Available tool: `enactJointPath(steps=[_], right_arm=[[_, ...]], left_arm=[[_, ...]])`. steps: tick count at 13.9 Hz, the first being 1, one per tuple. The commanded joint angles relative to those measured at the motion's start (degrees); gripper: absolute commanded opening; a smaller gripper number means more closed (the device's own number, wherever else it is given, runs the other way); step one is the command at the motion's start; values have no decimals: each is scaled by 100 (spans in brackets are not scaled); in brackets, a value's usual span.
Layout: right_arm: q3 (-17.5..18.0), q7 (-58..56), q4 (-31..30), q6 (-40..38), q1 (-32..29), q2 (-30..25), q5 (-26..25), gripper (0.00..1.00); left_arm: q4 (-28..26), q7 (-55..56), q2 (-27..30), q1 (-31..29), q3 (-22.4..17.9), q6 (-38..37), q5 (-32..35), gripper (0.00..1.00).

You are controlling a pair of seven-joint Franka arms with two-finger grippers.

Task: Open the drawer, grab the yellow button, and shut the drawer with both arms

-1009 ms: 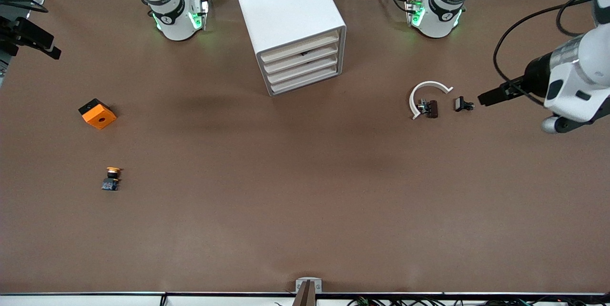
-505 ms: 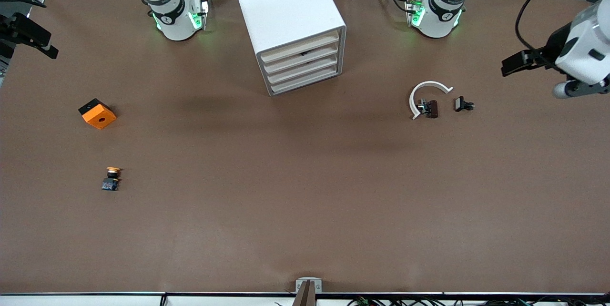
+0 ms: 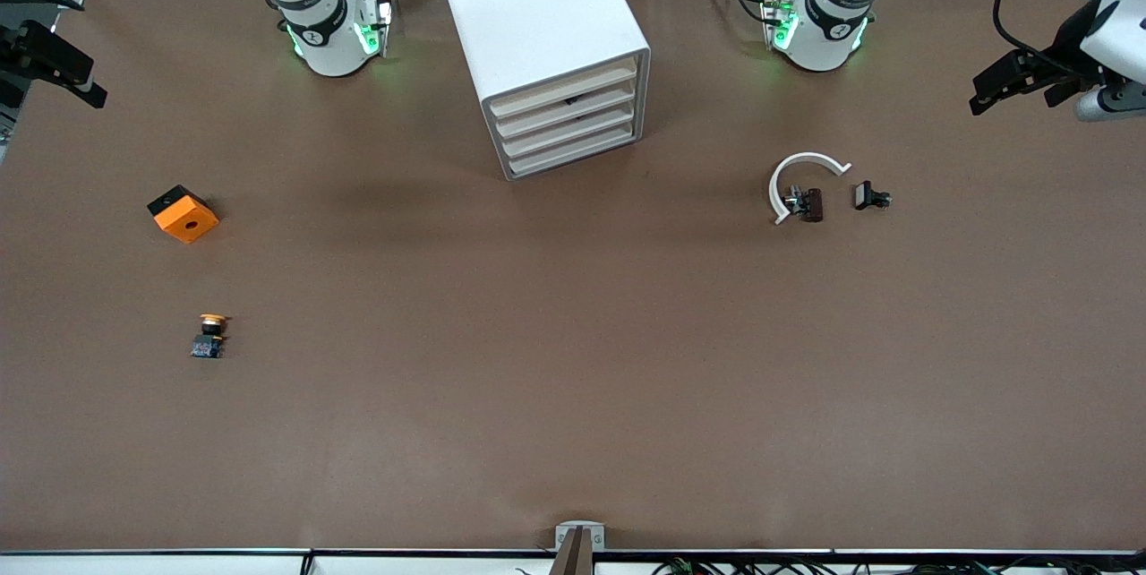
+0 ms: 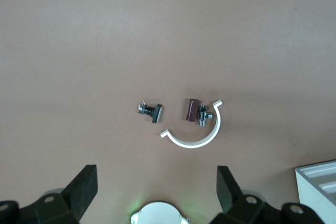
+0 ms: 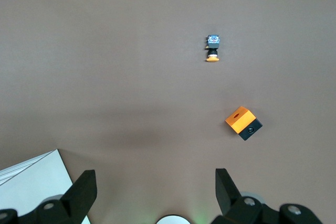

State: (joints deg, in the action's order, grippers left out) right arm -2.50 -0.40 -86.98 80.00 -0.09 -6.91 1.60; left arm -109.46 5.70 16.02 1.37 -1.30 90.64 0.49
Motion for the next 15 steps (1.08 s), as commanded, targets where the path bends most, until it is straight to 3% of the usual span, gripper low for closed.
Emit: enactJointPath(steps=[1,7,15], right_arm=[[-40,-65,-232,112,-9,-214,15,100],[-31,-65,-223,147,-9,-206,15,100],[-31,-74,-232,156,-18,-206,15,100]], left_arm=[[283,-69,-194,109,-28,138,30,100],[1848,-43,-1293,153,-11,-213,22,100],[1964,-34,-1312,127,-28,-267,-128,100]])
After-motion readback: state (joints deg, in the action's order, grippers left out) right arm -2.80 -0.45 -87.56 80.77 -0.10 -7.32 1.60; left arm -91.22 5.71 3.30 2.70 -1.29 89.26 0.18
